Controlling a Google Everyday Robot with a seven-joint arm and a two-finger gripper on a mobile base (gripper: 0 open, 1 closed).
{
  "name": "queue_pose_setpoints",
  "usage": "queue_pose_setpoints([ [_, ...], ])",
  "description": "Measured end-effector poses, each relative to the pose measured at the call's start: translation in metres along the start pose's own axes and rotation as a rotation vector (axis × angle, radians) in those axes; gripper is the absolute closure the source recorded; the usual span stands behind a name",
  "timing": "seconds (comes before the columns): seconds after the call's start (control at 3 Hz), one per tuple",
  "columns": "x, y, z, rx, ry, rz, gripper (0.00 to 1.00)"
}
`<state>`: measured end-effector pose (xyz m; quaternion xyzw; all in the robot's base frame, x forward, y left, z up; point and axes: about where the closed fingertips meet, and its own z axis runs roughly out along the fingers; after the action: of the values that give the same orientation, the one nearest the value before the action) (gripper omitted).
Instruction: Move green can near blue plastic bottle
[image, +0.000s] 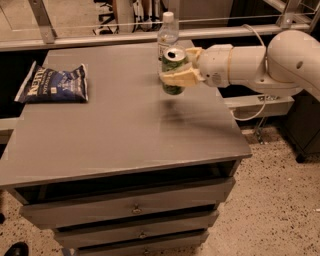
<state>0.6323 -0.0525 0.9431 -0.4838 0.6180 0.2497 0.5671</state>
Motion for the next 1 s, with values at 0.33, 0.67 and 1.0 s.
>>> queue_pose_setpoints([
  [0.33, 0.013, -0.041, -0.015, 0.07, 0.033, -0.005, 1.0],
  [0.67, 0.032, -0.07, -0.02, 0.107, 0.056, 0.03, 1.0],
  [1.0, 0.048, -0.084, -0.012, 0.11, 0.056, 0.082, 0.88],
])
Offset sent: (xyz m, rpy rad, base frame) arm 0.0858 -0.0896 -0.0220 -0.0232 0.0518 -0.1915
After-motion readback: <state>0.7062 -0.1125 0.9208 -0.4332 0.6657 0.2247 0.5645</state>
